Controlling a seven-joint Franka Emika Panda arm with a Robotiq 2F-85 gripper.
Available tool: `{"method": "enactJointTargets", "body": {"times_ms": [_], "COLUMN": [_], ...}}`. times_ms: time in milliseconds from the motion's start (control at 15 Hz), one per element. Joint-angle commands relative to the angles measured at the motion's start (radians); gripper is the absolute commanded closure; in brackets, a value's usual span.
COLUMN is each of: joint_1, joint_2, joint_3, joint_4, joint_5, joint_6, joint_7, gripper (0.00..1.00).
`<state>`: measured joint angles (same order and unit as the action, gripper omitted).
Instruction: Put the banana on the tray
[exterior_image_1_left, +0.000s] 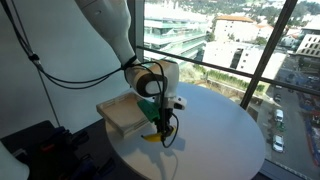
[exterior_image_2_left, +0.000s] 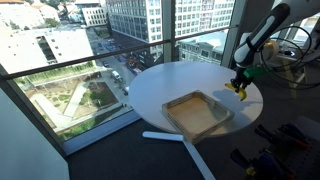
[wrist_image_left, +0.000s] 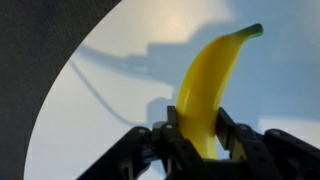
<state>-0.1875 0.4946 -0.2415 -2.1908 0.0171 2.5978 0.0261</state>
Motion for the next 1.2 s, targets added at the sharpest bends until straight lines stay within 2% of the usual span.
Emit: {"method": "enactJointTargets", "body": {"times_ms": [0, 1133], "joint_1": [0.019, 0.016], "joint_2": [-0.070, -0.247], "joint_3": [-0.016, -0.001], "joint_4": [-0.039, -0.088], "joint_5": [-0.038, -0.046], "joint_6": [-0.053, -0.156], "joint_7": [0.047, 0.053], "gripper": [0.84, 0.84]}}
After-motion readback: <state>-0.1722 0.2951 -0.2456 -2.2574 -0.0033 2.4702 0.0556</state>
